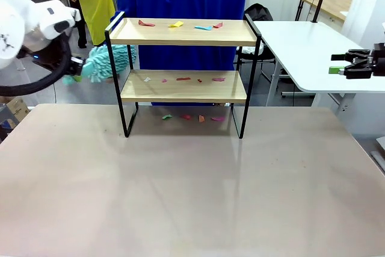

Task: Clean the shelf.
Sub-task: Clean the specific section of the Shelf indicated by the human with the Duster.

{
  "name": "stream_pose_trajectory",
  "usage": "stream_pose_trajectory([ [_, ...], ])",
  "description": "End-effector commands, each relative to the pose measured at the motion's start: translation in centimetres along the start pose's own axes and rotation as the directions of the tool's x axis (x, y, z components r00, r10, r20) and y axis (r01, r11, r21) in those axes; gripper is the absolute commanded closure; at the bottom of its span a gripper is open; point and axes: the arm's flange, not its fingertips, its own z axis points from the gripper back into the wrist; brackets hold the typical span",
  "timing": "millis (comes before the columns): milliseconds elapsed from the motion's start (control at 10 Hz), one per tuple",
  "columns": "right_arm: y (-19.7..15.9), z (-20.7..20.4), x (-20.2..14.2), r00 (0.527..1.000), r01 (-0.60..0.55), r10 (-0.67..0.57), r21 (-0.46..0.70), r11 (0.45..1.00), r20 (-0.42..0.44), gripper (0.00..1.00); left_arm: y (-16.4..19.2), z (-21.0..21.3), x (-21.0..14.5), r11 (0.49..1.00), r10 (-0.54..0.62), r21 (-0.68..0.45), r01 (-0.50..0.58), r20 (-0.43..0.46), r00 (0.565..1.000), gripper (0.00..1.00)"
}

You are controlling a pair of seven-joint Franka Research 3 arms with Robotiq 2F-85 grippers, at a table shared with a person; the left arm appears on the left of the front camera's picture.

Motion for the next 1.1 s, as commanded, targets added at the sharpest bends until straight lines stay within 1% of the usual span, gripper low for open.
stream_pose_trajectory([
  [0, 0.1, -0.1, 0.3, 1.0, -0.004, 0.004, -0.001, 1.0, 0.004, 0.0, 4.2, 3.9, 0.4, 0.991, -0.112, 0.067, 0.115, -0.046, 0.993, 0.87],
  [100, 0.1, -0.1, 0.3, 1.0, -0.004, 0.004, -0.001, 1.0, 0.004, 0.0, 5.3, 5.5, 0.1, 0.97, -0.238, 0.023, 0.242, -0.11, 0.965, 0.87],
  [200, 0.1, -0.1, 0.3, 1.0, -0.004, 0.004, -0.001, 1.0, 0.004, 0.0, 7.3, 7.0, -0.3, 0.942, -0.321, 0.038, 0.332, -0.183, 0.929, 0.87],
  [400, 0.1, -0.1, 0.3, 1.0, -0.004, 0.004, -0.001, 1.0, 0.004, 0.0, 11.4, 10.9, -0.6, 0.878, -0.472, -0.046, 0.476, -0.236, 0.849, 0.87],
  [500, 0.1, -0.1, 0.3, 1.0, -0.004, 0.004, -0.001, 1.0, 0.004, 0.0, 12.7, 13.2, -1.0, 0.807, -0.586, -0.108, 0.581, -0.266, 0.765, 0.87],
  [600, 0.1, -0.1, 0.3, 1.0, -0.004, 0.004, -0.001, 1.0, 0.004, 0.0, 13.7, 15.1, -1.3, 0.714, -0.695, -0.191, 0.673, -0.301, 0.653, 0.87],
  [700, 0.1, -0.1, 0.3, 1.0, -0.004, 0.004, -0.001, 1.0, 0.004, 0.0, 14.2, 16.7, -1.8, 0.639, -0.767, -0.272, 0.719, -0.296, 0.569, 0.87],
  [800, 0.1, -0.1, 0.3, 1.0, -0.004, 0.004, -0.001, 1.0, 0.004, 0.0, 14.1, 18.2, -2.3, 0.548, -0.837, -0.36, 0.756, -0.251, 0.487, 0.87],
  [900, 0.1, -0.1, 0.3, 1.0, -0.004, 0.004, -0.001, 1.0, 0.004, 0.0, 13.8, 18.8, -3.0, 0.437, -0.898, -0.396, 0.808, -0.25, 0.363, 0.87],
  [1000, 0.1, -0.1, 0.3, 1.0, -0.004, 0.004, -0.001, 1.0, 0.004, 0.0, 12.8, 18.8, -4.1, 0.339, -0.937, -0.445, 0.829, -0.241, 0.253, 0.87],
])
